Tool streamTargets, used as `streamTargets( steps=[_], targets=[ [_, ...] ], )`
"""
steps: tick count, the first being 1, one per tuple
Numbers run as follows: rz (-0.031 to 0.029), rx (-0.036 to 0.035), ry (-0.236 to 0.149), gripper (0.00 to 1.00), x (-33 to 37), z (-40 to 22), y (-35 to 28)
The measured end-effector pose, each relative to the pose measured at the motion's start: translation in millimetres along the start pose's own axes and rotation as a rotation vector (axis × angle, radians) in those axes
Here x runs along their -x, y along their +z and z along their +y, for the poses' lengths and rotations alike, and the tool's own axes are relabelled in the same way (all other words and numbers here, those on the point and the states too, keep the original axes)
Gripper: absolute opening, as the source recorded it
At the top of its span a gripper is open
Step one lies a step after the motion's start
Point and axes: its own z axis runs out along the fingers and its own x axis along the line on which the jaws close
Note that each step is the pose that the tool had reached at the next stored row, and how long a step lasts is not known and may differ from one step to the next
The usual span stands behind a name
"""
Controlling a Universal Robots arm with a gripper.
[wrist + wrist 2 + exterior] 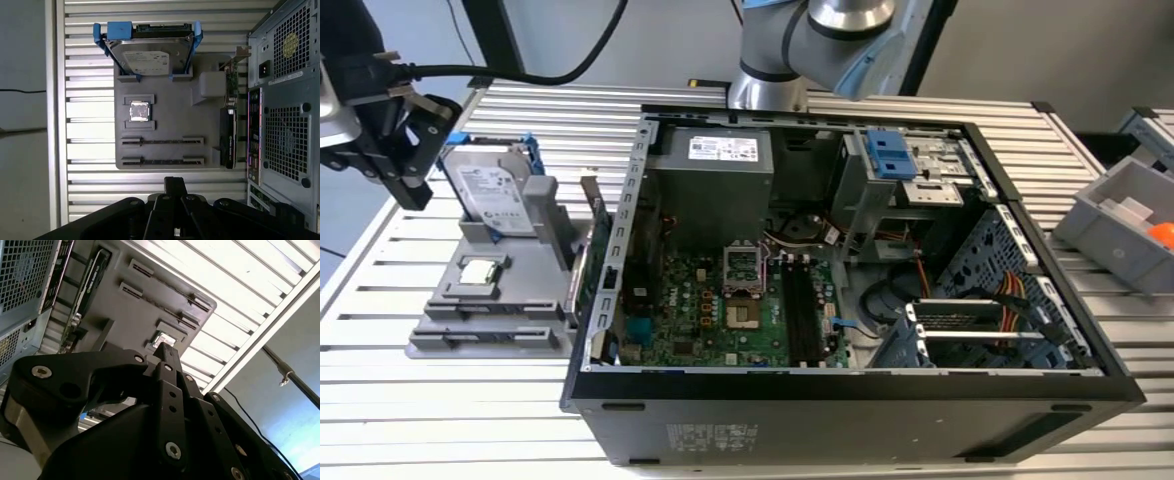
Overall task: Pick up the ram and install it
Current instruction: 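Pick up the ram and move it above insertion slot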
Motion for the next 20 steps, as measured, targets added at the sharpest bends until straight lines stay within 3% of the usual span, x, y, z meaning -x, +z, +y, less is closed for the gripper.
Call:
streamTargets(
  steps=[20],
  targets=[
    [-0.0001, 0.0001, 0.000, 0.00, 0.0, 0.1, 0.0]
  ],
)
